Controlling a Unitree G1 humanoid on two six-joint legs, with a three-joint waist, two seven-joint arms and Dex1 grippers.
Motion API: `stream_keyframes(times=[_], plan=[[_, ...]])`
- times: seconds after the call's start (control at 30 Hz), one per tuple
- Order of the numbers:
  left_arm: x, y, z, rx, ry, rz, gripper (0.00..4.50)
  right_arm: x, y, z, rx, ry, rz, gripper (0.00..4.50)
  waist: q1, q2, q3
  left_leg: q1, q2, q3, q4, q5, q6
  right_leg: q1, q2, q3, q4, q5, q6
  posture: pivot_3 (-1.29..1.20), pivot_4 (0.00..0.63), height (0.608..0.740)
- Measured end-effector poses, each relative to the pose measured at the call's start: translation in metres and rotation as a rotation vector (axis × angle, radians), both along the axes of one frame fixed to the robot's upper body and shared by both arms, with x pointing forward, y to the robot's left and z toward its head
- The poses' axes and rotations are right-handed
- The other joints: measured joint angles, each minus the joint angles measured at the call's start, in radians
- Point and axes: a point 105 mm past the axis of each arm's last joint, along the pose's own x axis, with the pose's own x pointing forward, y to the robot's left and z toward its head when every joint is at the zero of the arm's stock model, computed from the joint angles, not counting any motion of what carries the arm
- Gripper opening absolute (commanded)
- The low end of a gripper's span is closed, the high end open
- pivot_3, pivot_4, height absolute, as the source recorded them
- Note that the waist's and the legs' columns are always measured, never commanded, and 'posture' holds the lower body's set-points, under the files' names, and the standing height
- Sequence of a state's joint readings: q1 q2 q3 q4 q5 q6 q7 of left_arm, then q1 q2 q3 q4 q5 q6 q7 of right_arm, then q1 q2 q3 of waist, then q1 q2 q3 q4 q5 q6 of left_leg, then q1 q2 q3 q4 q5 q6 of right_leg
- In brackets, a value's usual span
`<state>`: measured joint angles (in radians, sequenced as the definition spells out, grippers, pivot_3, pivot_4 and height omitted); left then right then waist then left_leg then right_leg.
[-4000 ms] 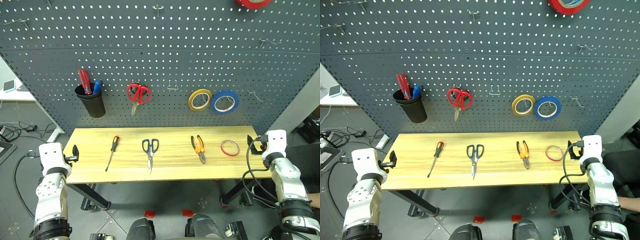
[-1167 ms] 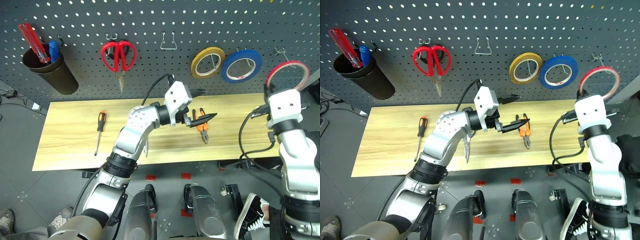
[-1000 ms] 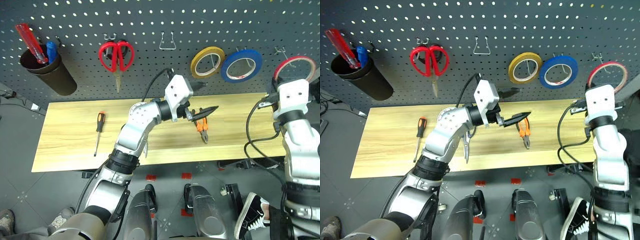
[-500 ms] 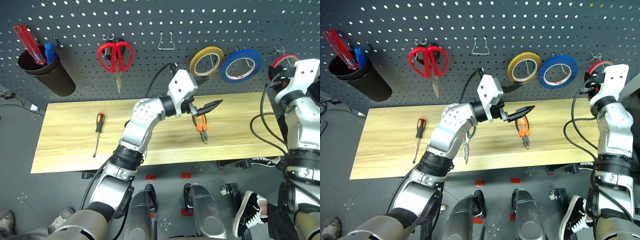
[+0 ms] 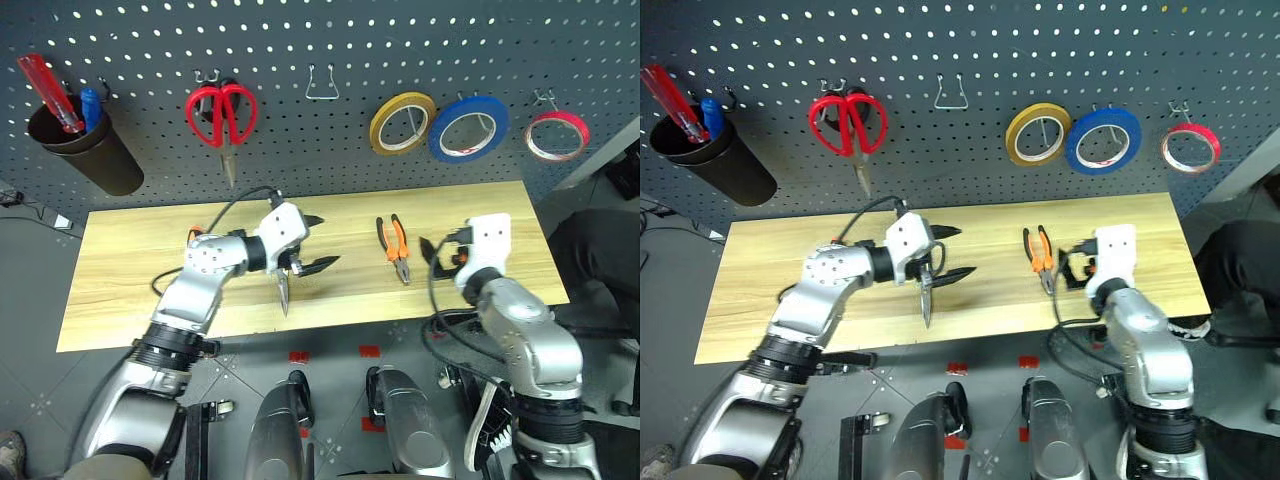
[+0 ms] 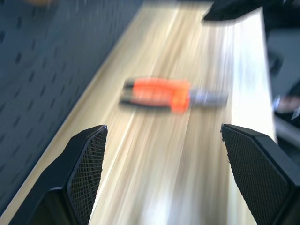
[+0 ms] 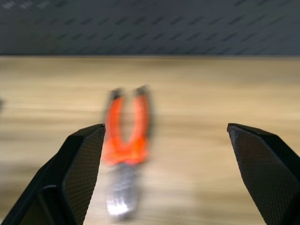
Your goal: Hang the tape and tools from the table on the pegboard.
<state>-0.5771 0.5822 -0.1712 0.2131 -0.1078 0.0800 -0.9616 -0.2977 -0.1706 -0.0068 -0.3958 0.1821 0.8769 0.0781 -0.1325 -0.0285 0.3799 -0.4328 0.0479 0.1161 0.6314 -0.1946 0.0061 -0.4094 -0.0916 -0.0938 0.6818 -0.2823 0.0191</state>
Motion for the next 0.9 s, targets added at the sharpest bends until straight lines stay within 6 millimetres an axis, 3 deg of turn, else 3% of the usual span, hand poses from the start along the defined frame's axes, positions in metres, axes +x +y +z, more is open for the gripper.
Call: stream_keyframes(times=[0.17, 0.57, 0.9], plan=[[0.003, 0.026, -0.011, 0.065, 0.042, 0.048, 4.1, 0.023, 0.009, -0.012, -0.165, 0.123, -0.068, 4.48, 0.008, 0.0, 0.0, -0.001, -0.001, 0.0, 0.0, 0.0, 0.0, -0.001, -0.001, 0.0, 0.0, 0.0, 0.0, -0.25, 0.359, 0.74], [0.005, 0.03, -0.009, 0.062, 0.047, 0.057, 4.1, 0.059, 0.033, -0.035, -0.114, 0.274, -0.026, 4.48, 0.018, 0.0, 0.0, -0.002, 0.0, 0.004, -0.002, 0.0, 0.0, -0.004, 0.0, 0.001, -0.001, 0.0, 0.0, -0.24, 0.359, 0.74], [0.004, 0.03, -0.01, 0.064, 0.054, 0.052, 4.1, 0.066, 0.03, -0.055, -0.158, 0.336, -0.041, 4.48, 0.019, 0.0, 0.0, -0.002, 0.0, 0.005, -0.002, 0.0, 0.0, -0.005, -0.001, 0.001, -0.001, 0.0, 0.0, -0.23, 0.358, 0.74]])
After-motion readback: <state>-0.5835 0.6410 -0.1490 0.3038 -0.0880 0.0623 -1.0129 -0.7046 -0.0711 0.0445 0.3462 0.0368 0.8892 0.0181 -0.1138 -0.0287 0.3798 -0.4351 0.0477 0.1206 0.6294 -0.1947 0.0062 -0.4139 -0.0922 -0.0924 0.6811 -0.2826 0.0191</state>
